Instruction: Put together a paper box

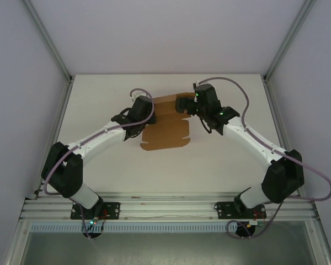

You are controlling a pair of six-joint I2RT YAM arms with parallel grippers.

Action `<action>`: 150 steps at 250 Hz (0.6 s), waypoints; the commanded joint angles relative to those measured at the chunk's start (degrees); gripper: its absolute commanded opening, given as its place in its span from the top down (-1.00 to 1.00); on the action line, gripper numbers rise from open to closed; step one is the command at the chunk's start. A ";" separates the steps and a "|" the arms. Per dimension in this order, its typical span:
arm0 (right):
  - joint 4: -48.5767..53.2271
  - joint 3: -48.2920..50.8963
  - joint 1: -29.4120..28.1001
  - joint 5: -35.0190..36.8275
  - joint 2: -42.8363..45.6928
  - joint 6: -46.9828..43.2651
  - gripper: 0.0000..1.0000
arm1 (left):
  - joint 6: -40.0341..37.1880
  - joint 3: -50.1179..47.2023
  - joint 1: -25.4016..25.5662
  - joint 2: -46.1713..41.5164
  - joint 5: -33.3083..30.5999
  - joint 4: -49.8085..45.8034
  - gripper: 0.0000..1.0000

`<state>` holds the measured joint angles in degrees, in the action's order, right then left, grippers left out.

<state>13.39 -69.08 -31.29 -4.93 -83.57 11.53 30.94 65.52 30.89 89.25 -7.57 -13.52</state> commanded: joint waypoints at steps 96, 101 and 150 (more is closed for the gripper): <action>4.72 16.19 6.53 -1.74 20.68 5.82 -0.99 | 1.94 -0.67 1.01 -4.69 0.81 3.20 1.00; 5.27 17.27 6.82 -2.31 21.67 5.41 -0.99 | 1.85 -0.71 1.02 -4.78 0.72 3.15 1.00; 7.54 21.68 7.00 -3.49 24.40 3.74 -0.99 | 1.58 -1.27 0.98 -5.58 0.70 3.37 1.00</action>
<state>17.15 -48.60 -24.12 -7.33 -58.96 15.40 32.10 65.04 31.88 85.19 -5.48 -11.20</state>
